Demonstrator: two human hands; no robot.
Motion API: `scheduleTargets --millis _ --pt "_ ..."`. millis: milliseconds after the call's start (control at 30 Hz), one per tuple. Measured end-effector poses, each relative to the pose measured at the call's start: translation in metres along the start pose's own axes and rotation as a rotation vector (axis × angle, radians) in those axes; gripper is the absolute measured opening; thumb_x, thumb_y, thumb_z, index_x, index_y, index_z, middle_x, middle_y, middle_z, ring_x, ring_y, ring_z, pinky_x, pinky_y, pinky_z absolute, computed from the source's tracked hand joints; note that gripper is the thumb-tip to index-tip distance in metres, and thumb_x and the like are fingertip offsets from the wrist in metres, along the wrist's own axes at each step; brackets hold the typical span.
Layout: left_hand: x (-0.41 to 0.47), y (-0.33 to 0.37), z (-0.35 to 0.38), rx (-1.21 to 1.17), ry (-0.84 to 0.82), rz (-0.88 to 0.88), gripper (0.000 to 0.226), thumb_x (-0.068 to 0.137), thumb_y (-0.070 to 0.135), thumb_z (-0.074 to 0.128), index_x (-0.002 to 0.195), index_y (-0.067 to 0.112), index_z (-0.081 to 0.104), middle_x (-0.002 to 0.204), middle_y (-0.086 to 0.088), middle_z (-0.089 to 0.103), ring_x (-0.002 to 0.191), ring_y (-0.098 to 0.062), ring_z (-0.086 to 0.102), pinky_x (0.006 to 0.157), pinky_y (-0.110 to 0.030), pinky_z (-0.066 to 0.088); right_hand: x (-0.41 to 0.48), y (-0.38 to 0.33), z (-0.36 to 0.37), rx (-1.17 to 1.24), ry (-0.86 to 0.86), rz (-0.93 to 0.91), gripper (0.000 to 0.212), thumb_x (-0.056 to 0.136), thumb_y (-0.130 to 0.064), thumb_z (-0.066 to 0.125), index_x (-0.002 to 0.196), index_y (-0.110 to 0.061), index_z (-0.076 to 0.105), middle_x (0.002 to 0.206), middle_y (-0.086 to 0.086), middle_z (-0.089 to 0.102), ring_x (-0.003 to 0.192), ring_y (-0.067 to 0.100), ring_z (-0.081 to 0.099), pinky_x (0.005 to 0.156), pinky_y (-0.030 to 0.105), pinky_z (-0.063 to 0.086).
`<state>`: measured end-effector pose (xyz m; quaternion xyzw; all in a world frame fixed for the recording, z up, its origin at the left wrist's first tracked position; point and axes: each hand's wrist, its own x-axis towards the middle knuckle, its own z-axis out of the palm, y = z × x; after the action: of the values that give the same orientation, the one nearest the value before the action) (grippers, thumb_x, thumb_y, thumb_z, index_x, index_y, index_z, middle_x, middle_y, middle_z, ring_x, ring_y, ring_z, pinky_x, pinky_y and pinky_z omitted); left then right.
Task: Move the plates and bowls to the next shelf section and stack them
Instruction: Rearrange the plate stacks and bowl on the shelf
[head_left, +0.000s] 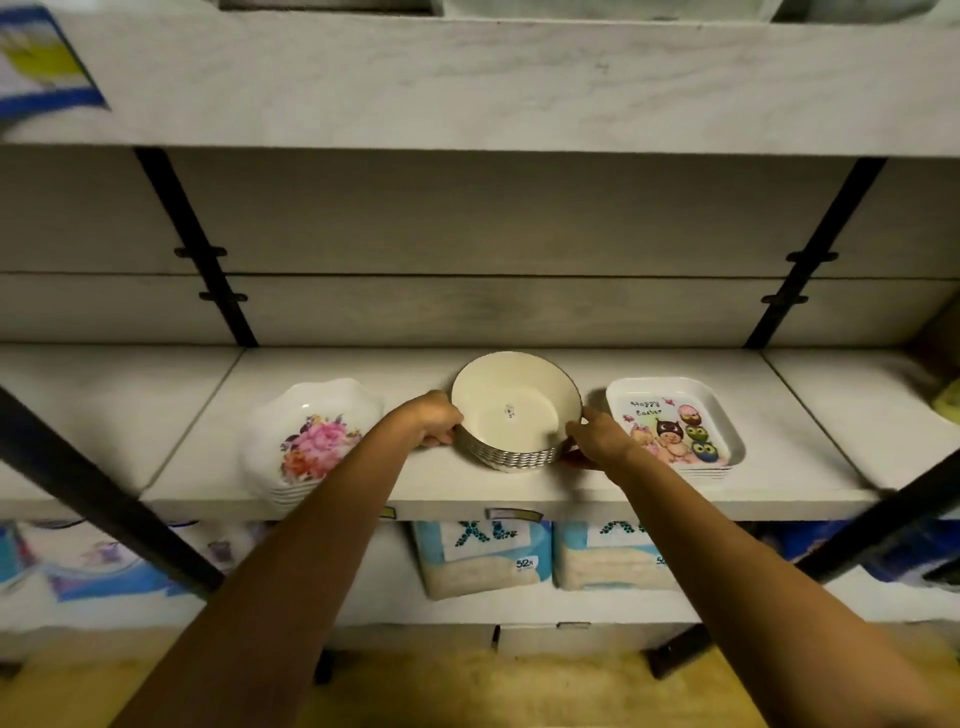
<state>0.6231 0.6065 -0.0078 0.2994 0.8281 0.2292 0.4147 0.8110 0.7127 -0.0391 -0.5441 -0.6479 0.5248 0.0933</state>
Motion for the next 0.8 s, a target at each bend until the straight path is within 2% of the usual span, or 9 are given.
scheduleTargets --millis 133,200,333,433,533,600,667,733,800 --pt "-0.012 -0.005 0.010 -0.051 0.015 -0.004 0.023 0.093 0.007 0.038 0.105 -0.002 0.055 0.077 -0.009 0.055 0.064 -0.014 0.052 0.035 -0.015 0.038 -0.010 0.011 0.001 -0.043 0.001 -0.011 0.042 0.089 -0.016 0.047 0.129 -0.004 0.044 0.126 0.024 0.054 0.113 0.039 0.055 0.099 0.051 0.046" --pt "-0.017 -0.007 0.014 -0.091 0.025 0.014 0.031 0.093 0.005 0.038 0.117 -0.008 0.051 0.090 -0.014 0.058 0.078 -0.021 0.056 0.047 -0.019 0.044 -0.013 0.015 0.000 -0.049 0.007 -0.028 0.042 0.089 -0.015 0.047 0.129 -0.004 0.045 0.127 0.023 0.054 0.113 0.039 0.054 0.100 0.051 0.045" --pt "-0.033 -0.008 0.014 -0.063 0.094 0.069 0.035 0.093 0.014 0.043 0.119 -0.008 0.053 0.123 -0.021 0.058 0.111 -0.033 0.056 0.094 -0.038 0.046 -0.039 0.003 -0.002 -0.126 -0.005 -0.016 0.044 0.094 -0.020 0.045 0.135 -0.005 0.039 0.134 0.021 0.050 0.118 0.038 0.050 0.104 0.047 0.041" --pt "-0.056 -0.011 -0.002 -0.060 0.240 0.174 0.037 0.094 0.028 0.045 0.106 -0.002 0.062 0.116 -0.023 0.062 0.111 -0.036 0.057 0.095 -0.041 0.044 -0.063 -0.005 -0.007 -0.373 0.218 -0.081 0.053 0.094 -0.034 0.046 0.134 0.000 0.037 0.135 0.024 0.046 0.122 0.039 0.047 0.100 0.042 0.039" --pt "-0.083 -0.033 -0.034 -0.213 0.529 0.332 0.022 0.091 0.018 0.049 0.100 0.007 0.067 0.106 -0.014 0.070 0.099 -0.030 0.064 0.090 -0.035 0.050 -0.095 -0.013 0.004 -0.248 0.448 -0.405 0.038 0.092 -0.023 0.050 0.124 -0.003 0.047 0.119 0.017 0.053 0.106 0.034 0.055 0.092 0.042 0.043" --pt "-0.097 -0.059 -0.060 -0.233 0.786 0.360 0.024 0.091 0.016 0.049 0.109 0.007 0.063 0.108 -0.012 0.067 0.100 -0.030 0.062 0.085 -0.033 0.047 -0.106 -0.025 0.025 -0.166 0.325 -0.537 0.029 0.093 -0.019 0.050 0.119 -0.009 0.053 0.105 0.010 0.059 0.086 0.029 0.061 0.084 0.044 0.050" --pt "-0.103 -0.090 -0.083 -0.253 0.920 0.325 0.032 0.092 0.015 0.048 0.122 0.005 0.053 0.123 -0.015 0.058 0.114 -0.030 0.054 0.094 -0.035 0.042 -0.113 -0.040 0.054 -0.049 0.075 -0.480 0.027 0.094 -0.021 0.048 0.119 -0.010 0.055 0.102 0.009 0.062 0.071 0.023 0.062 0.075 0.042 0.054" --pt "-0.098 -0.123 -0.101 -0.304 0.854 0.151 0.044 0.094 0.021 0.047 0.134 0.005 0.041 0.138 -0.015 0.046 0.125 -0.031 0.045 0.102 -0.036 0.036 -0.115 -0.053 0.086 0.060 -0.143 -0.353 0.032 0.095 -0.026 0.047 0.123 -0.010 0.052 0.109 0.010 0.061 0.068 0.020 0.062 0.076 0.040 0.055" --pt "-0.085 -0.153 -0.112 -0.315 0.634 -0.030 0.056 0.094 0.035 0.044 0.139 0.004 0.035 0.142 -0.017 0.041 0.127 -0.032 0.042 0.105 -0.038 0.033 -0.115 -0.062 0.117 0.123 -0.253 -0.253 0.044 0.095 -0.031 0.048 0.134 -0.013 0.042 0.121 0.009 0.056 0.077 0.023 0.063 0.083 0.040 0.054"
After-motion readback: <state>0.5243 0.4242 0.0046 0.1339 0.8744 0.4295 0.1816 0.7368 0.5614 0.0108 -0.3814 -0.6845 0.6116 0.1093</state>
